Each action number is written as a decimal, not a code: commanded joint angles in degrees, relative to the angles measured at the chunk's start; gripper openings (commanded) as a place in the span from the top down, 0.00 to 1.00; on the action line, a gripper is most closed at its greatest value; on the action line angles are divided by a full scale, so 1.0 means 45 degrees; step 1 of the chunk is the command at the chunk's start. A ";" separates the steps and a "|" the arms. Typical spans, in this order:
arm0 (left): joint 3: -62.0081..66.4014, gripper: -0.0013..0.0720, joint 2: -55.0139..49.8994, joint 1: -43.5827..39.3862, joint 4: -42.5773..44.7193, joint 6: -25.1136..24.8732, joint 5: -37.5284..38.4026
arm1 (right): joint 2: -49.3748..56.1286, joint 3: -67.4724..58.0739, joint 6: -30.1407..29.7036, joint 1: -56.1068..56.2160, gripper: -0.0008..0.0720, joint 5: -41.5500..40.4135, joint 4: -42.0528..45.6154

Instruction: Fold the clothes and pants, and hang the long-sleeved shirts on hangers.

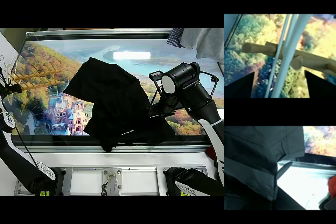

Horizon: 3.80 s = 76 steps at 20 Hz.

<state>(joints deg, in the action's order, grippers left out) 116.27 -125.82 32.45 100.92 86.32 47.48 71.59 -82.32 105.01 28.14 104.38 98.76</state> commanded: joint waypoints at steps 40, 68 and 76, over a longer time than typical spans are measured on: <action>-0.0180 0.96 0.2278 -0.0563 0.0015 0.0821 0.2016 | 0.0005 0.0005 0.0000 0.0010 0.97 0.0005 -0.0005; -0.3240 0.97 0.9685 -0.8034 -0.7004 -1.1312 1.2274 | 0.0005 0.0005 0.0000 0.0010 0.97 0.0005 -0.0005; -1.0350 0.97 1.3794 -0.7067 -0.7106 -1.4338 1.2084 | 0.0005 0.0005 0.0000 0.0010 0.97 0.0005 -0.0005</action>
<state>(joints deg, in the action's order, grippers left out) 79.26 -69.84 -0.97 69.25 25.61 101.62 71.59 -82.32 105.01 28.14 104.40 98.74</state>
